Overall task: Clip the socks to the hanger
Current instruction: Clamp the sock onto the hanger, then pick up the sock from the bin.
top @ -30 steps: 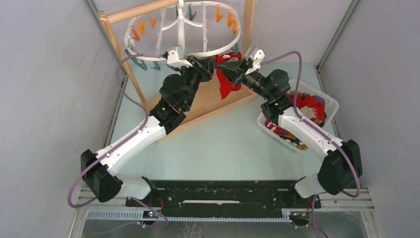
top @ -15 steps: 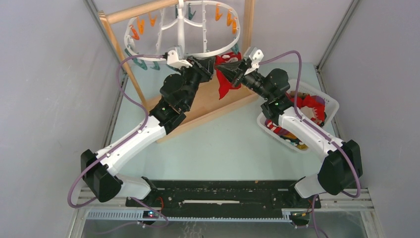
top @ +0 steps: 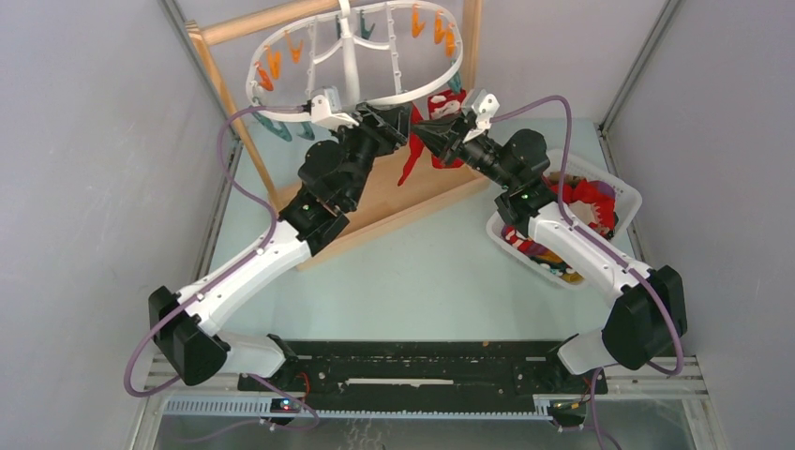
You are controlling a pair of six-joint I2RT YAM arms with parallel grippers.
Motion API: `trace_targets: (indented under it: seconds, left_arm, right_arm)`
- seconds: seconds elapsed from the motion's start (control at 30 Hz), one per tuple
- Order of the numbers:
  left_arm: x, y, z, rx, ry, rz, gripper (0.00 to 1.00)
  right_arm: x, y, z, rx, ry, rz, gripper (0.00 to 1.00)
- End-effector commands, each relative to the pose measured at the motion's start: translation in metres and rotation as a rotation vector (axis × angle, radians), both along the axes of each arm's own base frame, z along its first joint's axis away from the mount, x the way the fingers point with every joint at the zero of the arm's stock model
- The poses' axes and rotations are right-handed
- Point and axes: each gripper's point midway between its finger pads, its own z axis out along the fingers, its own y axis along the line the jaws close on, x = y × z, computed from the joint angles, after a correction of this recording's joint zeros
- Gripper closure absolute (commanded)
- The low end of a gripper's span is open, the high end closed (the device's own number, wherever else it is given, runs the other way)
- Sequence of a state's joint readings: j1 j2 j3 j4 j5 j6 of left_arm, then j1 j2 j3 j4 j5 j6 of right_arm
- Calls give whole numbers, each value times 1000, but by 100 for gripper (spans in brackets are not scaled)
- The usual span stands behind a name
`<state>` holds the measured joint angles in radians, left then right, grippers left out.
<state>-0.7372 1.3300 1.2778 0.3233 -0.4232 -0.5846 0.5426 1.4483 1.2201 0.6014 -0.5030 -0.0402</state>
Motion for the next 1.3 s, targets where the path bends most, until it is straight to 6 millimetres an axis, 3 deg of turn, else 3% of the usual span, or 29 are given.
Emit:
trace_targets:
  seconds: [0.0,0.2,0.37,0.53,0.63,0.77,0.87,1.0,1.13,1.27]
  left_arm:
    - [-15,19,32,-67,-50,14,36]
    - [-32,21,20,-35,-22,-45,25]
    - [-59,16,6,42,-23,-161,21]
    - [-85,16,-24,130,-8,-256,21]
    - [-100,20,-41,163,-11,-299,20]
    - [-118,28,-70,223,-17,-331,19]
    - [-122,39,-99,265,-4,-306,15]
    - [-123,56,-139,271,35,-243,0]
    - [-125,69,-175,252,92,-197,0]
    - [-132,75,-188,229,78,-201,0]
  right_arm:
    - [-9,-9,17,24,-35,-7,87]
    - [-18,-13,14,7,-29,26,59]
    - [-35,-22,-2,-51,10,84,48]
    - [-58,-39,-33,-189,71,140,38]
    - [-84,-52,-59,-305,127,203,35]
    - [-125,-79,-91,-459,152,271,25]
    - [-139,-106,-104,-537,157,218,13]
    - [-128,-151,-115,-543,286,46,7]
    - [-117,-189,-132,-485,490,-87,6]
    - [-117,-225,-152,-465,652,-210,7]
